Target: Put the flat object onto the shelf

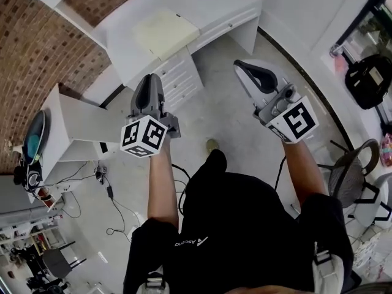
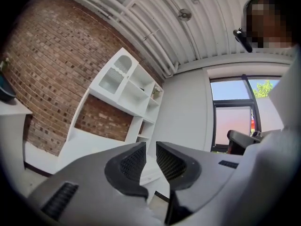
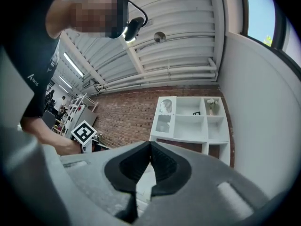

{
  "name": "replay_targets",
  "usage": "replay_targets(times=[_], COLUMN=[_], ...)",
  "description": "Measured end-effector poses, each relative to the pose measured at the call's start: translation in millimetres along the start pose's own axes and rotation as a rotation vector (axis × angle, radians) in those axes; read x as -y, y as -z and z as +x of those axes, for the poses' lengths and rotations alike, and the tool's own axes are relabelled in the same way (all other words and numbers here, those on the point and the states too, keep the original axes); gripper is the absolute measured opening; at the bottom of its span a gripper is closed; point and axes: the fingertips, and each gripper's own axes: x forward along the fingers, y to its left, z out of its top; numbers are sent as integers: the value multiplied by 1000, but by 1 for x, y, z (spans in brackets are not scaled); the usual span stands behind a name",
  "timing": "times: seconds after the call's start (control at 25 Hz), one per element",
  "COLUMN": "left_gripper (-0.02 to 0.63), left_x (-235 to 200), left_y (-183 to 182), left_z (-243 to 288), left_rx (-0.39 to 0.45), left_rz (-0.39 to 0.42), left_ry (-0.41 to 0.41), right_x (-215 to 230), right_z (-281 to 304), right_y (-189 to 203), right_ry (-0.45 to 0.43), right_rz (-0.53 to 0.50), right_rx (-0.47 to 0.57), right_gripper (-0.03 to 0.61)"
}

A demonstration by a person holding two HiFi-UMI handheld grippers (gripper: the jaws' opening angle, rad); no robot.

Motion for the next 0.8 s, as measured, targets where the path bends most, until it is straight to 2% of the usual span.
replay_targets(times=[0.16,0.44,0.8], left_gripper=[109,205,329], left_x=[-59,-150,-207], left_y=[18,67,150], left_z=[48,108,171], left_rx=[-42,-121,-240], left_rz=[-98,-368,-763], left_ry=[-35,-116,-153], right_x=[18,34,58], right_z=[62,153,206], right_y=[30,74,121], right_ry=[-18,-62,-80], right_rz=[1,-8,29], right_rx=[-20,-45,-86], right_gripper=[1,0,2])
